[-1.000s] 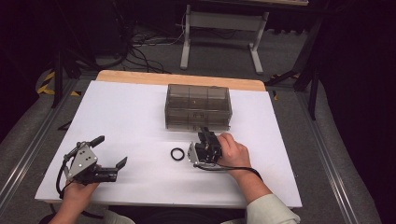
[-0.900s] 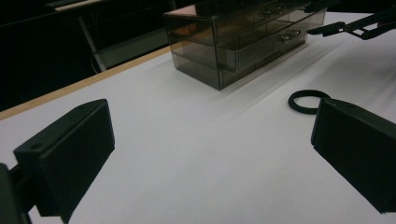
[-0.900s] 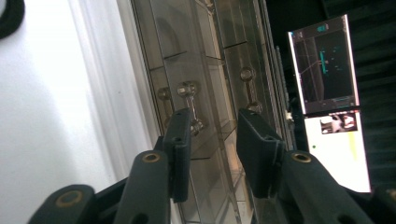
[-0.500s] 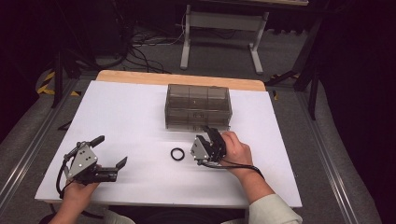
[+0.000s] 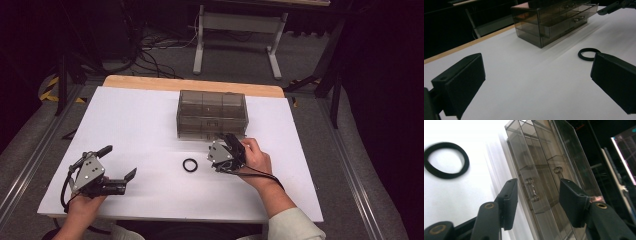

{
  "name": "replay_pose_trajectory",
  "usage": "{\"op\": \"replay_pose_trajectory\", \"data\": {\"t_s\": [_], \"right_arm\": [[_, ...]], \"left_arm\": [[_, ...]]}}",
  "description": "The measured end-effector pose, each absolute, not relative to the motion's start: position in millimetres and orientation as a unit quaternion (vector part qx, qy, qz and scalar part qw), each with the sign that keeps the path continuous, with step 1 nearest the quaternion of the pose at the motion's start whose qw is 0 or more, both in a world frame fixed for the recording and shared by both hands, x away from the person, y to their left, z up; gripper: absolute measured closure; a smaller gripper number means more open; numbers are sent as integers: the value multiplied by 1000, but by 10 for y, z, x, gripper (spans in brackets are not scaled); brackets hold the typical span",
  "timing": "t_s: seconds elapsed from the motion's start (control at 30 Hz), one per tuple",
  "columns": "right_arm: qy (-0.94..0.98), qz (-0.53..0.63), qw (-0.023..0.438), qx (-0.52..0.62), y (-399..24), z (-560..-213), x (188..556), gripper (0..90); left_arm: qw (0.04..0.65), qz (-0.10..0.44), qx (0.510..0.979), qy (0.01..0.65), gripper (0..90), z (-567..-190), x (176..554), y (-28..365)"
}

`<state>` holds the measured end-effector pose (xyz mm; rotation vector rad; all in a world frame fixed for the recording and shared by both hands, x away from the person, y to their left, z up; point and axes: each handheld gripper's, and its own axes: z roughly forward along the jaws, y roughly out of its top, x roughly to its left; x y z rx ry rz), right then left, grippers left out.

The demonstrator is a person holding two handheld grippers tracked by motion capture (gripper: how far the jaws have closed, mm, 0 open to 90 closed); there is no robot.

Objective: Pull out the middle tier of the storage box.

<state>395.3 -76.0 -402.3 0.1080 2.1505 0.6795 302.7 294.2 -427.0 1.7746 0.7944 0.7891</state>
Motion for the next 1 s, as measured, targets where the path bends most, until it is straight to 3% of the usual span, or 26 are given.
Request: {"op": "replay_pose_trajectory", "data": {"t_s": [0.43, 1.0], "right_arm": [[885, 306, 346, 52, -847, -3868, 4090, 469], [915, 333, 208, 94, -1002, -3745, 4450, 365]], "left_arm": [[499, 325, 733, 329, 4, -4270, 3028, 2941], [498, 325, 734, 329, 4, -4272, 3030, 2942]]}}
